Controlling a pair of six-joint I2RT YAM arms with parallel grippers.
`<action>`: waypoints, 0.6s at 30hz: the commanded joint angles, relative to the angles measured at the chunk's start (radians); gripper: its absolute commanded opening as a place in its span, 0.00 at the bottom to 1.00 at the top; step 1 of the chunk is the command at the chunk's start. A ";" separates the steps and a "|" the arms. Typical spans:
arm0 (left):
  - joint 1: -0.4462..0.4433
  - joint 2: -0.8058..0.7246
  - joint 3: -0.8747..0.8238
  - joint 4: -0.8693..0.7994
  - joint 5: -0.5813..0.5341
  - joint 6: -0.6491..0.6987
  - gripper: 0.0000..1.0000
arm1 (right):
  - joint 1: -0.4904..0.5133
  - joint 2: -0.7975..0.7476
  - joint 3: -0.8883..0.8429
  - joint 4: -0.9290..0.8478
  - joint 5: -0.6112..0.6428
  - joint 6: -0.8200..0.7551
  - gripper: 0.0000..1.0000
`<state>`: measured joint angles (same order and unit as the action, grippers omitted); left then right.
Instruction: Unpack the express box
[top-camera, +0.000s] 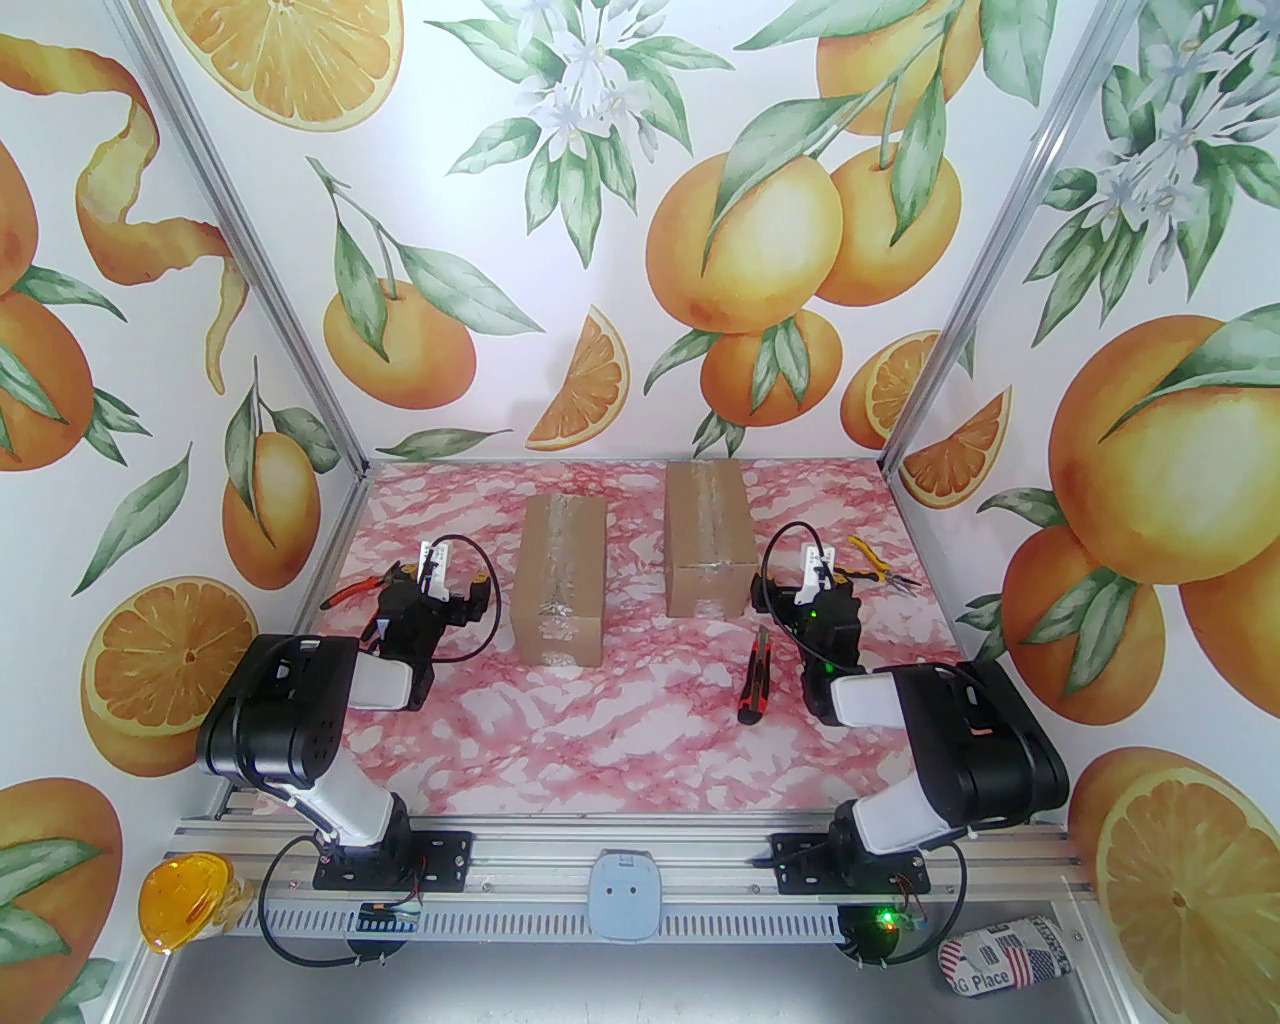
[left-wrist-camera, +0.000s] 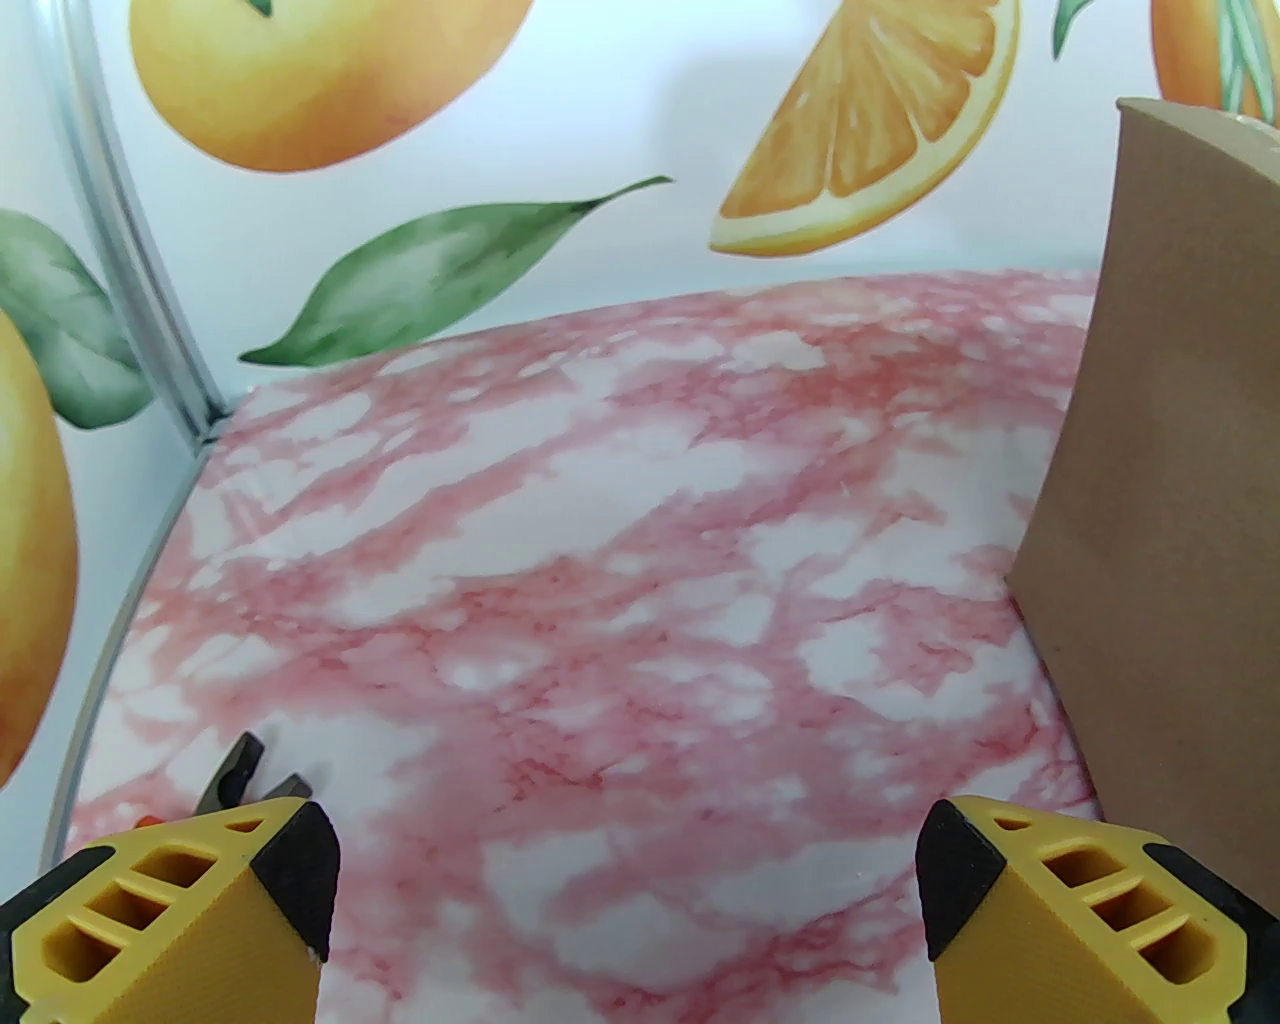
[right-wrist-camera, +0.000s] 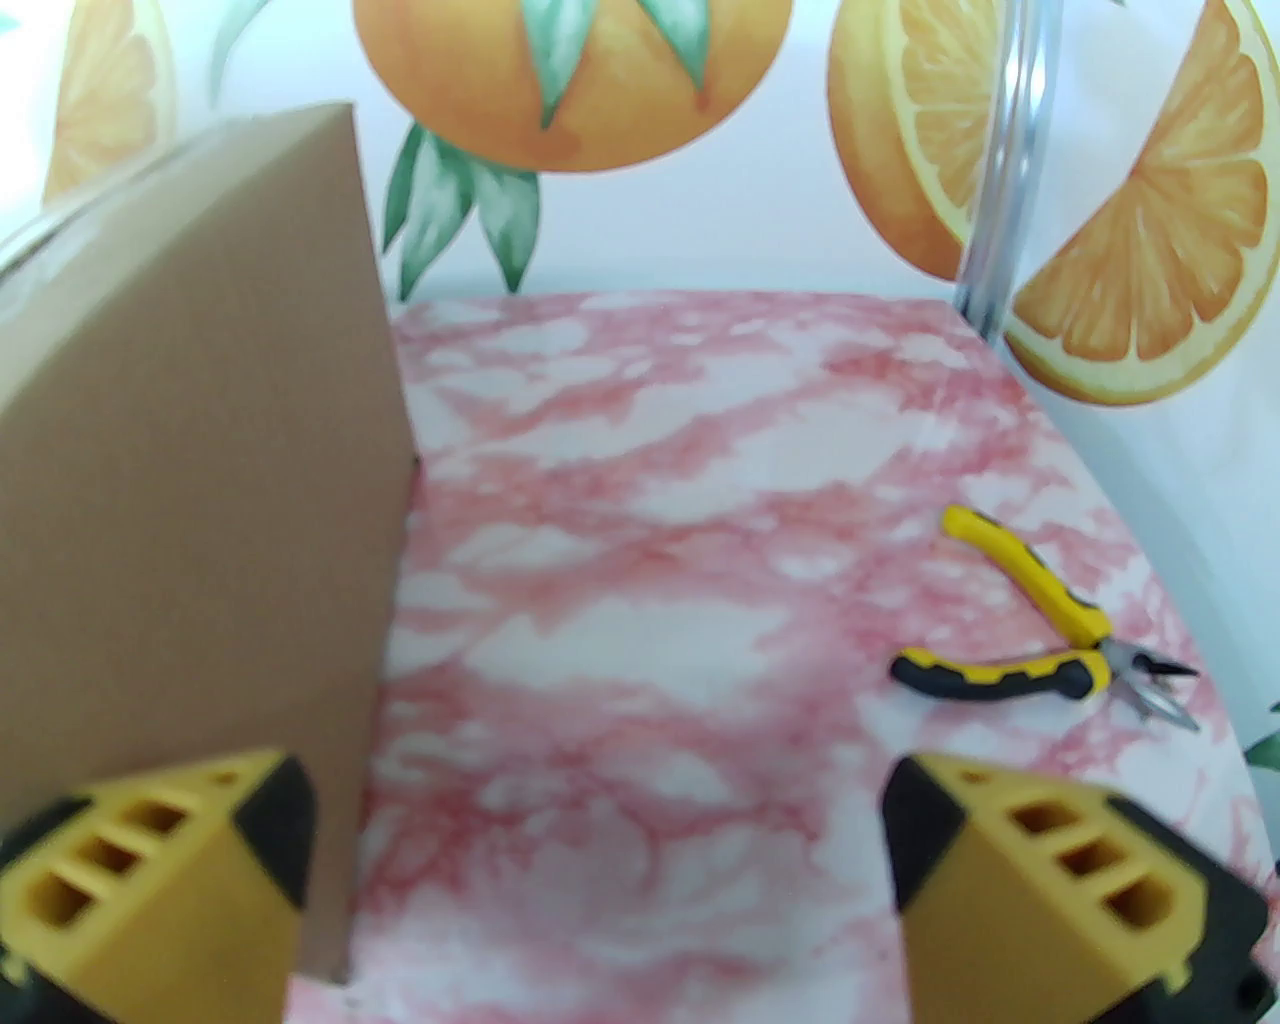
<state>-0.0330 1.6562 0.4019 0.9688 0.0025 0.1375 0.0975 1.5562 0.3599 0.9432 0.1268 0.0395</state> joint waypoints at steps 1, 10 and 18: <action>0.006 -0.003 0.026 0.008 0.006 -0.001 1.00 | 0.007 -0.001 -0.003 0.029 0.001 -0.008 1.00; 0.035 -0.001 0.027 0.008 0.096 -0.015 1.00 | 0.000 -0.001 0.017 -0.012 0.047 0.019 1.00; 0.034 0.002 0.029 0.005 0.093 -0.015 1.00 | 0.000 0.001 0.015 -0.006 0.053 0.020 1.00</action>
<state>-0.0021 1.6558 0.4023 0.9684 0.0788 0.1326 0.0975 1.5562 0.3603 0.9375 0.1581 0.0475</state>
